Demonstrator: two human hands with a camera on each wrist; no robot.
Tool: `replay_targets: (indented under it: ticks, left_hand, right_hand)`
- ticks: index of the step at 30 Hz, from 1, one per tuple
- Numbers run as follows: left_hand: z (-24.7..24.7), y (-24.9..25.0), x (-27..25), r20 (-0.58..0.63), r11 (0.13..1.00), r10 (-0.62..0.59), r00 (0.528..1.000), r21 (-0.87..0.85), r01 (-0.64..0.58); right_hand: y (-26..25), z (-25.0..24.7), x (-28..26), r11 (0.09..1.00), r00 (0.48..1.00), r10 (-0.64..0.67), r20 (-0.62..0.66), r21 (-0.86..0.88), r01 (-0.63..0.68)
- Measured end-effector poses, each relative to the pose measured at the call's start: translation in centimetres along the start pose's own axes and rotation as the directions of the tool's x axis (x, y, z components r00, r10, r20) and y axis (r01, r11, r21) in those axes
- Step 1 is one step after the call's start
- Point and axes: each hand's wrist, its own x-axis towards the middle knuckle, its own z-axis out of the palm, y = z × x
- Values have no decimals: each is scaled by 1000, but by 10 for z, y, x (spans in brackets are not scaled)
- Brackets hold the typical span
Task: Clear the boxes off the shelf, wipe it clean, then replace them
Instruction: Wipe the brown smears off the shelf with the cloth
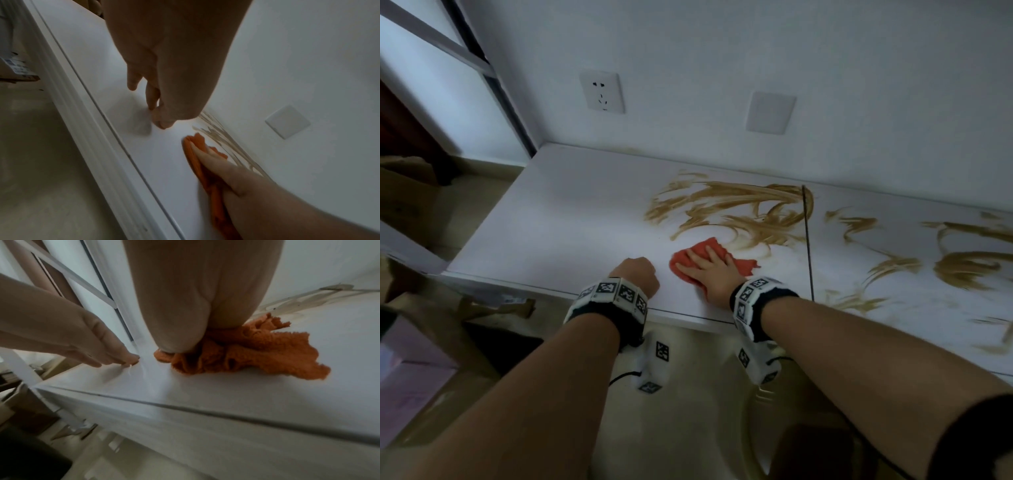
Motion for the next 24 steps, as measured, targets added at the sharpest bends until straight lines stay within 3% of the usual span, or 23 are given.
replay_targets:
  ticks: [6,10,15,18,20,24]
  left_hand:
    - [-8,8,4,-21,995,-60,998,-77,58]
    - [-4,2,8,-59,995,-59,997,-81,54]
    - [-8,3,8,-22,985,-105,994,-141,101]
    - [-9,5,5,-13,978,-116,993,-177,112]
    - [-8,5,3,-10,976,-105,994,-193,101]
    - [-5,8,6,-62,962,-124,990,-251,104]
  right_hand:
    - [5,-10,29,998,998,63,-18,19,-63]
    - [32,-10,20,982,984,165,-66,106,-157]
    - [88,-1,-27,905,919,388,-67,214,-367]
    - [96,10,-47,864,880,469,-82,247,-438]
    - [86,15,-50,864,879,470,-83,245,-439]
    - [60,16,-40,945,946,310,-91,140,-296]
